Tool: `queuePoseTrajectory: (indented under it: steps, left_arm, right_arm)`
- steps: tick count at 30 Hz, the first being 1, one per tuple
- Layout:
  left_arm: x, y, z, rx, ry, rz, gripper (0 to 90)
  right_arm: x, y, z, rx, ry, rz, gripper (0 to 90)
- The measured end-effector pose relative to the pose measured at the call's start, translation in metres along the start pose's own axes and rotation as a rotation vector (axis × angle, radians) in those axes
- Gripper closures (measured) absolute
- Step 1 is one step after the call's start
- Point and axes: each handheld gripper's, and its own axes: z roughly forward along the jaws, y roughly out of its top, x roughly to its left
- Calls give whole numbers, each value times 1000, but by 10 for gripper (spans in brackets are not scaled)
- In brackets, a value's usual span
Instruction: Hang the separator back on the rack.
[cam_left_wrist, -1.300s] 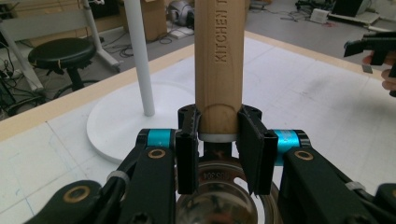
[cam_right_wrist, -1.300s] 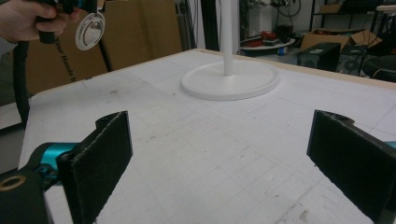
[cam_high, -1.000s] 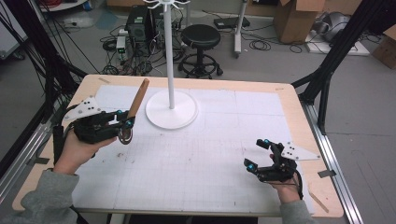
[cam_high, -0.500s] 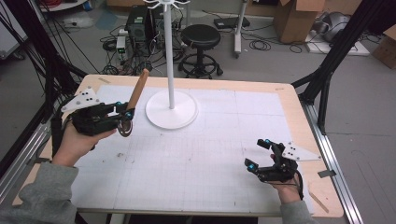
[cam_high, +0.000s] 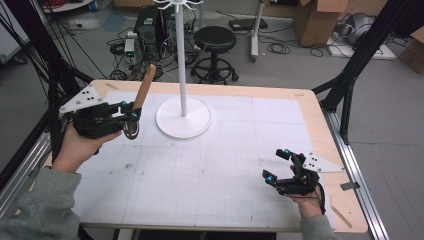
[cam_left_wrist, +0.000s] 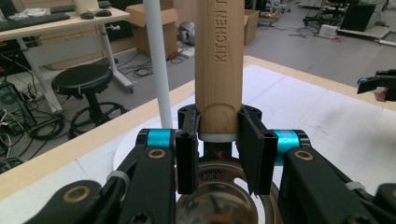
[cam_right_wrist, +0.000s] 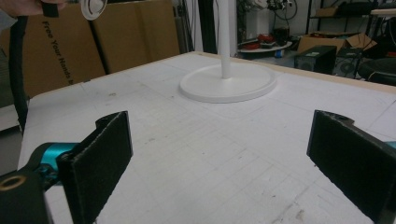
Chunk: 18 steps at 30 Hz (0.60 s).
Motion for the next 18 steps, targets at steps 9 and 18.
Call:
queuePoseTrajectory:
  steps: [9, 18]
  left_arm:
    - [8, 7, 1, 13, 37, 12, 693]
    - [16, 12, 6, 5, 35, -3, 694]
  right_arm:
    - [0, 0, 0, 5, 7, 6, 58]
    - [0, -1, 1, 7, 8, 6, 57]
